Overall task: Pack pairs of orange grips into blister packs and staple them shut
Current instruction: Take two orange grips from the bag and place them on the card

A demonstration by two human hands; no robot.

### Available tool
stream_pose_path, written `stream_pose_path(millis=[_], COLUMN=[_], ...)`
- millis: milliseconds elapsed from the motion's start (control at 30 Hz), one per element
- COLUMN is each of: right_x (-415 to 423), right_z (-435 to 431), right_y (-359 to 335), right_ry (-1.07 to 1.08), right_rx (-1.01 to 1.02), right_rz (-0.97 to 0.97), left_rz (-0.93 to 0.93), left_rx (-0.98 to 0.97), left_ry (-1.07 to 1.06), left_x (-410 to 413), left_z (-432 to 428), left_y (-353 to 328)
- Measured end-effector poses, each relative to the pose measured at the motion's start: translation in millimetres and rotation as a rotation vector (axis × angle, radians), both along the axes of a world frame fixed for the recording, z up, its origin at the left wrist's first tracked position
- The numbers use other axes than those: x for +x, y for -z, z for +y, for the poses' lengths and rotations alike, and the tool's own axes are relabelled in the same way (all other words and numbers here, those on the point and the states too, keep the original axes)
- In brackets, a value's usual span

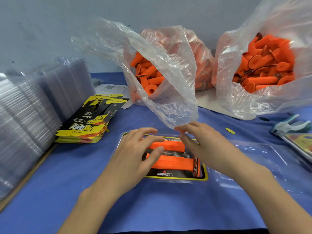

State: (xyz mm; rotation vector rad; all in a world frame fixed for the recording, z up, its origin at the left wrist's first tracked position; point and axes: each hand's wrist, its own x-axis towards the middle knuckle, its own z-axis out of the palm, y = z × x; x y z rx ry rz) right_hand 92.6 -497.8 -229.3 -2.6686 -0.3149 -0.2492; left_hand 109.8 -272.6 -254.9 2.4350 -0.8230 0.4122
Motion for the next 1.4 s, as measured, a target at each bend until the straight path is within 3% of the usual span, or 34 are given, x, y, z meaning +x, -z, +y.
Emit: stream_pose_path(millis=[167,267,333,400,500,600,733,833,967,1100,1267,1400], right_x=[-27.1,-55.0,-74.6,-90.8,-106.1,-110.6,-111.4,-114.8,-111.6,-101.9,-98.6,-100.6], right_z=[-5.2,-9.5,-15.5,-20.7,-19.8,-15.6,-21.1,-24.3,-30.8,-32.4,-29.8,-29.5], right_y=[-10.3,-12.2,-13.9,-14.3,-7.0,6.3,19.5,26.8,35.5,38.4,43.8,44.7], right_ry=[0.102,0.116,0.075,-0.024,-0.079,0.117,0.393,0.466,0.558,0.542,0.489,0.465], right_rx=[0.390,0.675,0.850,0.999,0.981,1.107,1.366,1.573,1.815,1.862,1.779,1.776], right_rz=[-0.145,-0.133,0.009,0.318,0.772,0.885,0.871,0.793,0.479,0.299,0.277,0.247], left_rz=[-0.010,-0.021,-0.031,-0.045,-0.035,0.179,0.576,0.629,0.700,0.616,0.449,0.406], left_rx=[0.147,0.173,0.171,0.103,-0.102,-0.313,-0.479,-0.502,-0.471,-0.482,-0.343,-0.226], left_ry=[0.061,0.062,0.075,0.038,-0.165,-0.422,-0.486,-0.447,-0.446,-0.487,-0.324,-0.385], left_x=[-2.3,-3.6,-5.5,-3.8,9.7,26.0,36.3,33.3,30.1,27.3,24.6,18.6], left_z=[-2.2,-1.7,-1.1,3.6,19.2,43.5,64.0,62.2,54.7,45.5,30.5,23.1], left_y=[3.9,2.7,0.9,-0.9,-2.1,5.8,20.8,23.1,21.3,14.1,12.8,8.6])
